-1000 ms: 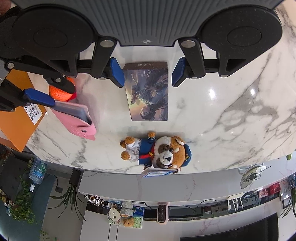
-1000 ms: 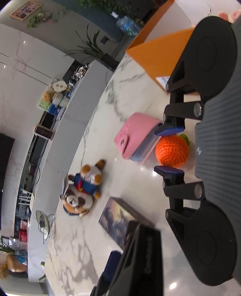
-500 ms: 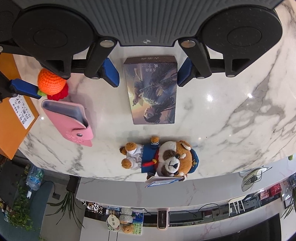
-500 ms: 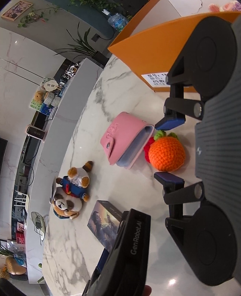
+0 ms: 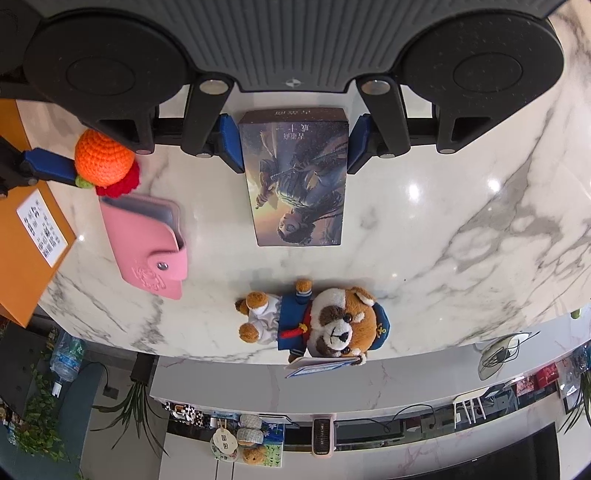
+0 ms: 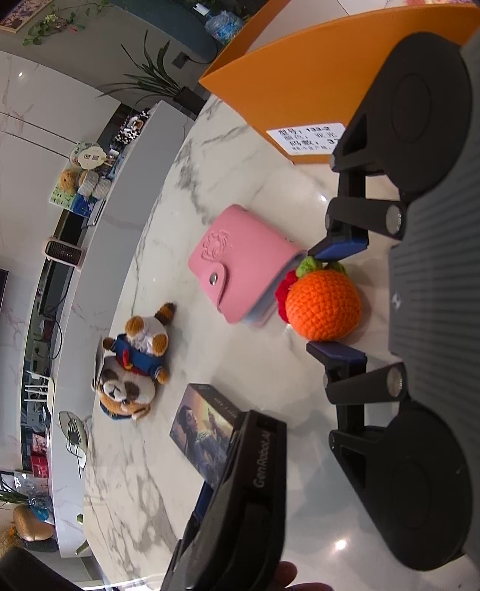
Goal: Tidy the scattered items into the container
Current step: 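Lift the card box and ball with both tools and carry them over the box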
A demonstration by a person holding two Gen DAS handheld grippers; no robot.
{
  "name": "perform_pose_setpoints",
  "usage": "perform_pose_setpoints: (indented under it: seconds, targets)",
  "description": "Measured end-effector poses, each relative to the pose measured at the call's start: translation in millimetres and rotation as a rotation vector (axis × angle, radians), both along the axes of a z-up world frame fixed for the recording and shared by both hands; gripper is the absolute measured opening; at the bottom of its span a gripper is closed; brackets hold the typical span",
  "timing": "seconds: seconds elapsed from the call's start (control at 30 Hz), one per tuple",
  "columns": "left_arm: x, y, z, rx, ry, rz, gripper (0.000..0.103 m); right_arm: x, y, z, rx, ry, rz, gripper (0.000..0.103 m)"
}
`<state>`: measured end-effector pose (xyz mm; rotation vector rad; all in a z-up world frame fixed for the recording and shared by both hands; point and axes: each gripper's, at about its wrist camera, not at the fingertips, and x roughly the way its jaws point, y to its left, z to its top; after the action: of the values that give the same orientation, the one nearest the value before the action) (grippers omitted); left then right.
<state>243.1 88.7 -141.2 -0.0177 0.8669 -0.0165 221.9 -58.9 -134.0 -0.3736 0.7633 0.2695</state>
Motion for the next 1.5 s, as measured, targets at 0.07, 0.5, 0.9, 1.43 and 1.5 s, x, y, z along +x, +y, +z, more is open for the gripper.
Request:
perform_pose_setpoints:
  seconds: [0.07,0.5,0.9,1.43,1.5]
  targets:
    - [-7,0,2,0.004,0.004,0.0,0.067,-4,-1,2,0.006,0.004,0.003,0.049]
    - [-53,-10,42,0.021,-0.041,-0.021,0.067,-39,-9,35,0.048,-0.021,0.005,0.048]
    - [-100,-30,98,0.048,-0.168,-0.043,0.067,-89,-26,81,0.096,-0.128,0.001,0.048]
    - [-134,-96,148,0.076,-0.302,-0.173,0.067,-132,-97,123,0.171,-0.255,-0.132,0.048]
    - [-134,-108,150,0.078,-0.309,-0.201,0.067,-133,-111,126,0.182,-0.268,-0.162,0.049]
